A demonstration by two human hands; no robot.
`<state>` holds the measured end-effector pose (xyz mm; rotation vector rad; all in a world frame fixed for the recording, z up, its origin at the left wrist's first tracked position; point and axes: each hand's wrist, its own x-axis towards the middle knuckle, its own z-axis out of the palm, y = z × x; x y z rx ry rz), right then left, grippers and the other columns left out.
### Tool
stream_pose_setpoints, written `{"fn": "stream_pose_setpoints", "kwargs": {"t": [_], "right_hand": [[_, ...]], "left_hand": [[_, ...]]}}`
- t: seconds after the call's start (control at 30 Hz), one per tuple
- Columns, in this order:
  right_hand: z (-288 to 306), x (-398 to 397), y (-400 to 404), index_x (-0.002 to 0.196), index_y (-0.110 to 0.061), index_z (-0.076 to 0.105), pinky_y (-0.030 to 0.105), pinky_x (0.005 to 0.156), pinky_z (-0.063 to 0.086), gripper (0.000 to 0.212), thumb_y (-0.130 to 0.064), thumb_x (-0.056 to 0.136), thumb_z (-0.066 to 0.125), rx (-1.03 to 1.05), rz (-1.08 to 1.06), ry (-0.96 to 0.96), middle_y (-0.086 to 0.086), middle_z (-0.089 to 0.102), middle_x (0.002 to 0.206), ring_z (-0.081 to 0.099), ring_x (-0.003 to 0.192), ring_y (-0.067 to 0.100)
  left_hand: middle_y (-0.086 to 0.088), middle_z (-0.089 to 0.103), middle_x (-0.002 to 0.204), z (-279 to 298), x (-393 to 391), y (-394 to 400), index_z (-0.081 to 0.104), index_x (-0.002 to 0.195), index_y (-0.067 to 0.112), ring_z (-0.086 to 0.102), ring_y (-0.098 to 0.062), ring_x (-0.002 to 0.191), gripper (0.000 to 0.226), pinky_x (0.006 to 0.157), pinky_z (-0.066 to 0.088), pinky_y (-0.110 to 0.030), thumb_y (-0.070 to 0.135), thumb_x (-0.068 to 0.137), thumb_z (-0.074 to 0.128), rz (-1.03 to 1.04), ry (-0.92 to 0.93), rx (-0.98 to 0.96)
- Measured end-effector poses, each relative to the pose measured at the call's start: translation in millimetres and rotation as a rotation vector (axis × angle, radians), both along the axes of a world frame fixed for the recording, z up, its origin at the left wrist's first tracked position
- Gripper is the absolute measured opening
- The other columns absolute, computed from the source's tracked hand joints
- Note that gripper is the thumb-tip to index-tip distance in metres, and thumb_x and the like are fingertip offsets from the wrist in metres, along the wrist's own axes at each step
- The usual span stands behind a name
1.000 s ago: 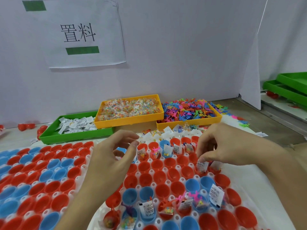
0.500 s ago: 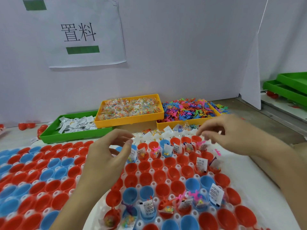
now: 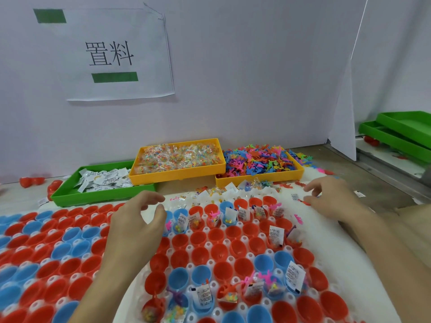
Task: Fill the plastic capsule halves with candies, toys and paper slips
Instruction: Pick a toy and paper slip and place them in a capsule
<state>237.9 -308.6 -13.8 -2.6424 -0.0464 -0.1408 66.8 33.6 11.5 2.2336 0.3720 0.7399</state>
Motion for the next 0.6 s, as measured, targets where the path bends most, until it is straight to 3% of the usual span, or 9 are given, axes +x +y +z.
{"fn": "stream_pose_setpoints", "kwargs": {"t": [0.2,0.33,0.43,0.5,0.6], "right_hand": [[-5,-1,6,0.093,-0.015,0.077,0.04,0.09,0.054,0.007,-0.015,0.087,0.075,-0.014,-0.012,-0.015,0.005,0.072,0.099,0.063,0.092,0.023],[-6,1,7,0.088,-0.014,0.077,0.036,0.084,0.054,0.006,-0.009,0.087,0.073,0.016,-0.017,-0.035,0.006,0.072,0.097,0.063,0.087,0.02],[-5,2,8,0.1,-0.012,0.075,0.03,0.073,0.046,0.011,-0.01,0.09,0.071,0.025,-0.002,-0.032,0.004,0.066,0.086,0.058,0.077,0.017],[1,-2,13,0.104,-0.012,0.075,0.027,0.072,0.04,0.014,-0.011,0.093,0.067,0.023,0.063,-0.076,0.003,0.068,0.09,0.056,0.078,0.015],[20,-21,31,0.088,-0.026,0.074,0.017,0.065,0.04,0.014,-0.014,0.092,0.069,0.172,0.227,-0.207,-0.006,0.073,0.089,0.059,0.076,0.005]], "left_hand": [[0.023,0.06,0.095,0,-1,-2,0.067,0.096,0.028,0.057,-0.011,0.098,0.014,0.081,0.043,-0.032,0.016,0.092,0.06,-0.002,-0.004,0.004],[0.022,0.06,0.097,1,-1,-3,0.066,0.094,0.028,0.058,-0.01,0.096,0.014,0.082,0.048,-0.036,0.016,0.092,0.06,-0.011,-0.014,0.006],[0.02,0.06,0.097,2,-1,-5,0.065,0.093,0.028,0.06,-0.011,0.094,0.014,0.08,0.052,-0.04,0.015,0.092,0.061,-0.024,-0.029,0.0],[0.019,0.062,0.097,2,-1,-7,0.065,0.093,0.028,0.06,-0.009,0.093,0.015,0.078,0.054,-0.04,0.014,0.092,0.061,-0.045,-0.047,-0.005],[0.018,0.065,0.095,2,-1,-9,0.066,0.092,0.028,0.061,-0.005,0.092,0.015,0.075,0.055,-0.035,0.013,0.092,0.061,-0.087,-0.073,-0.001]]}}
